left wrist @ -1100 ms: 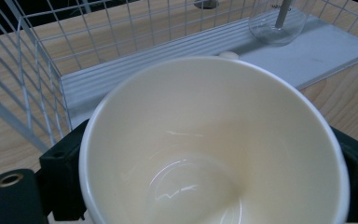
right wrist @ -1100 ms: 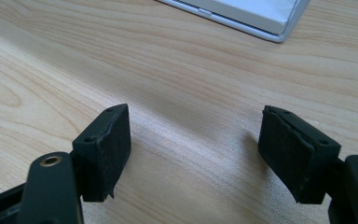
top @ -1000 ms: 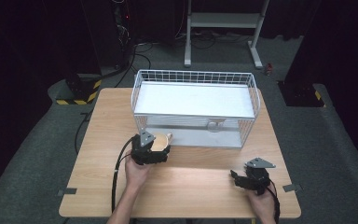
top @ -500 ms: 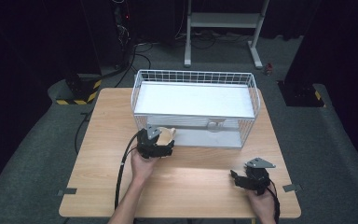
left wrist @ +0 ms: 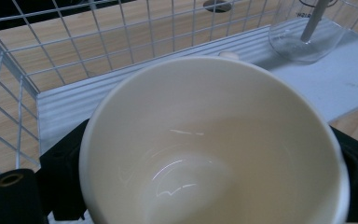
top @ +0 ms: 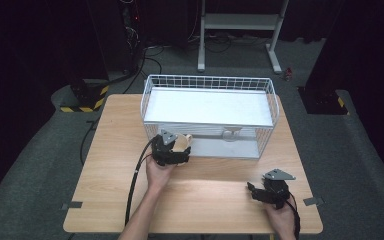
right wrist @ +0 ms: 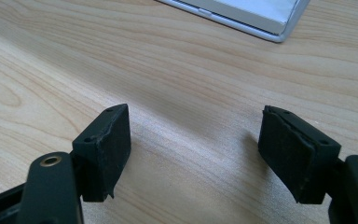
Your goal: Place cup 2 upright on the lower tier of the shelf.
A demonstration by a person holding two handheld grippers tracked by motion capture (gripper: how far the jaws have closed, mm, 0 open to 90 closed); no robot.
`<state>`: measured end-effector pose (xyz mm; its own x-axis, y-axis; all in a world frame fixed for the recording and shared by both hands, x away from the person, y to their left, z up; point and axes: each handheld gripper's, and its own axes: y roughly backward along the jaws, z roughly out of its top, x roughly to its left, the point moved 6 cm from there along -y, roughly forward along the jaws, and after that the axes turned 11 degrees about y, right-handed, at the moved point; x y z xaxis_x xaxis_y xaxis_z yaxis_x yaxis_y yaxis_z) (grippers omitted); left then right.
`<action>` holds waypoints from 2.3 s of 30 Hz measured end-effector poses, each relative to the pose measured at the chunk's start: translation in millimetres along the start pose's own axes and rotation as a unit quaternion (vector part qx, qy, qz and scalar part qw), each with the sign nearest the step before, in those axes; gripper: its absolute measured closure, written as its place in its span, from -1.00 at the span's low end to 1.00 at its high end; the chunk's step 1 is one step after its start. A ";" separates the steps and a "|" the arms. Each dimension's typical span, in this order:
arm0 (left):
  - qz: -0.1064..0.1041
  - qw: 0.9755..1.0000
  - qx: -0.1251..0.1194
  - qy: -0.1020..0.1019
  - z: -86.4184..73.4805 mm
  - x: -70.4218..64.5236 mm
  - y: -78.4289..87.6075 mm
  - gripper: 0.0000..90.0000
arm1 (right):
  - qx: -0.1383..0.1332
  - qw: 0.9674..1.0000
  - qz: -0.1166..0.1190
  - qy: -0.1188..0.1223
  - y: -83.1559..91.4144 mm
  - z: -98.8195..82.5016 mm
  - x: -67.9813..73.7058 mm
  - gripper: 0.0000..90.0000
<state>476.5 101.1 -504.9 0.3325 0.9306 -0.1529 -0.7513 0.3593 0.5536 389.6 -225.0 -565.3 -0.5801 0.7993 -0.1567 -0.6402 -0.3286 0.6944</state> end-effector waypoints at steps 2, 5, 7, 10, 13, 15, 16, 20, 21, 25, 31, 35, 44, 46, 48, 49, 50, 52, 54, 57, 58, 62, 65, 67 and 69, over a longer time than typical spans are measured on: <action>0.001 1.000 -0.001 0.003 0.5 -0.1 -1.7 -0.78 | 0.000 1.000 0.000 0.000 0.0 0.0 0.0 -0.44; -0.001 1.000 -0.005 0.009 1.1 1.0 -3.5 -0.78 | 0.000 1.000 0.000 0.000 0.0 0.0 0.0 -0.44; 0.000 1.000 -0.008 0.011 1.6 2.0 -4.9 -0.78 | 0.000 1.000 0.000 0.000 0.0 0.0 0.0 -0.44; -0.001 1.000 -0.012 0.016 1.9 1.6 -7.0 -0.78 | -0.001 1.000 0.000 0.001 -0.1 0.0 -0.2 -0.44; 0.001 1.000 -0.019 0.014 2.7 2.1 -8.7 -0.78 | -0.001 1.000 0.000 0.001 -0.1 0.1 -0.2 -0.44; 0.000 1.000 -0.022 0.015 3.0 2.2 -9.9 -0.78 | -0.001 1.000 0.000 0.001 -0.1 0.1 -0.1 -0.44; 0.000 1.000 -0.023 0.015 3.1 2.4 -10.4 -0.78 | -0.001 1.000 0.000 0.001 -0.1 0.1 -0.1 -0.44; 0.001 0.999 -0.030 0.017 3.8 3.1 -12.7 -0.78 | -0.001 1.000 0.000 0.001 -0.1 0.1 -0.1 -0.44; 0.001 0.999 -0.031 0.018 3.8 3.0 -13.3 -0.78 | -0.001 1.000 0.000 0.001 -0.1 0.1 -0.1 -0.44; 0.003 0.999 -0.039 0.020 4.7 3.6 -16.2 -0.78 | -0.001 1.000 0.000 0.001 -0.1 0.1 -0.1 -0.44; 0.001 0.999 -0.042 0.020 5.0 4.2 -17.6 -0.78 | -0.001 1.000 0.000 0.001 -0.1 0.1 -0.1 -0.44; 0.003 0.999 -0.042 0.021 5.2 4.3 -17.5 -0.79 | -0.001 1.000 0.000 0.001 -0.1 0.1 -0.2 -0.44; 0.004 0.999 -0.033 0.027 3.8 5.7 -17.8 -0.87 | -0.001 1.000 0.000 0.001 -0.1 0.0 -0.1 -0.44; 0.004 0.999 -0.029 0.029 3.3 6.2 -17.5 -0.89 | -0.001 1.000 0.000 0.001 -0.1 0.1 -0.2 -0.44; 0.004 0.999 -0.027 0.029 2.9 6.7 -17.7 -0.91 | -0.001 1.000 0.000 0.001 -0.1 0.1 -0.2 -0.44; 0.003 0.999 -0.026 0.029 2.7 6.8 -17.8 -0.93 | -0.001 1.000 0.000 0.001 -0.1 0.0 -0.2 -0.44; 0.001 0.999 -0.024 0.029 2.2 6.8 -17.9 -0.94 | -0.001 1.000 0.000 0.001 -0.1 0.1 -0.2 -0.44; 0.001 0.999 -0.021 0.030 1.6 7.1 -17.9 -0.97 | -0.001 1.000 0.000 0.001 -0.1 0.0 -0.2 -0.44; 0.001 0.999 -0.017 0.029 1.2 7.9 -17.6 -0.98 | -0.001 1.000 0.000 0.001 -0.1 0.1 -0.1 -0.44; 0.001 0.999 -0.013 0.030 0.2 8.6 -17.7 -0.99 | -0.001 1.000 0.000 0.001 -0.1 0.1 -0.1 -0.44; 0.001 1.000 -0.013 0.029 0.0 8.7 -17.8 -0.99 | -0.001 1.000 0.000 0.001 -0.1 0.1 -0.2 -0.44; 0.000 1.000 -0.004 0.026 -2.2 7.4 -18.0 -0.98 | -0.001 1.000 0.000 0.001 -0.1 0.0 -0.1 -0.44; 0.001 1.000 0.000 0.021 -3.7 6.0 -17.3 -0.96 | -0.001 1.000 0.000 0.001 -0.1 0.0 -0.2 -0.44; 0.004 1.000 0.005 0.019 -4.7 5.8 -16.6 -0.92 | -0.001 1.000 0.000 0.001 -0.1 0.0 -0.1 -0.44; 0.006 1.000 0.006 0.018 -5.5 5.8 -15.8 -0.89 | -0.001 1.000 0.000 0.001 -0.1 0.0 -0.1 -0.44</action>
<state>487.2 101.2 -519.0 0.3022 0.9368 -0.1762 -0.7481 0.3476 0.5653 389.8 -225.1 -565.3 -0.5807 0.7985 -0.1586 -0.6413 -0.3287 0.6934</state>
